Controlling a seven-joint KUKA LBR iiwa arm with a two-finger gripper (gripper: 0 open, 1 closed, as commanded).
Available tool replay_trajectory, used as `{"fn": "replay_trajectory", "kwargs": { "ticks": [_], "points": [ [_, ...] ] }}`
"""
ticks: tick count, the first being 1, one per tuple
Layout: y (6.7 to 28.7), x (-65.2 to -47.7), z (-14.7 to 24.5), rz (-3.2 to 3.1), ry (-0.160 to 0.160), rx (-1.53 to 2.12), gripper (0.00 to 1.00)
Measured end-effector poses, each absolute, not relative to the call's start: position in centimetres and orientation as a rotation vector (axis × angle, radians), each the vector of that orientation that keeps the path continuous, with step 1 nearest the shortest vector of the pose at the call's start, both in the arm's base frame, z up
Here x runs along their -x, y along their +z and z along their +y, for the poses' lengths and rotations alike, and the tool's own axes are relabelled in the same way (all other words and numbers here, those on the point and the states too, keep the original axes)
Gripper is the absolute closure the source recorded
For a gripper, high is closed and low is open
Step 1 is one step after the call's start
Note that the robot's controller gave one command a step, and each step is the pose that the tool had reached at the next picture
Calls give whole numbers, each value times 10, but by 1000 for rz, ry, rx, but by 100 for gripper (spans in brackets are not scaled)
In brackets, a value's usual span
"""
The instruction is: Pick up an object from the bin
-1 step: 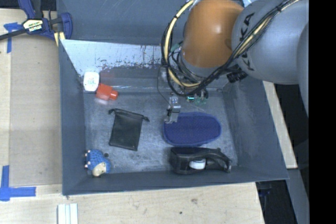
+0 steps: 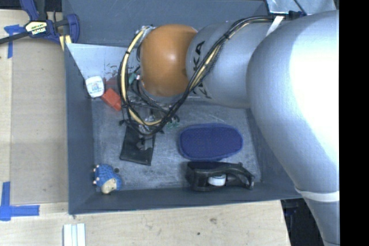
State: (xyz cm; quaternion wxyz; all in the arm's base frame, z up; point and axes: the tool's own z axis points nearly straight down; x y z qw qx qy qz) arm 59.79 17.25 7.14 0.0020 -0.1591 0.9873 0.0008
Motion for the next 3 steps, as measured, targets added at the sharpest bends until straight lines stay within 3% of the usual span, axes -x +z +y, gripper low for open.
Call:
{"fn": "replay_trajectory", "kwargs": {
  "ticks": [1,2,3],
  "points": [
    [71,-598,171,3099,2,495,100],
    [154,-588,167,3100,3,430,100],
    [276,-585,173,3105,4,382,100]
  ]
}}
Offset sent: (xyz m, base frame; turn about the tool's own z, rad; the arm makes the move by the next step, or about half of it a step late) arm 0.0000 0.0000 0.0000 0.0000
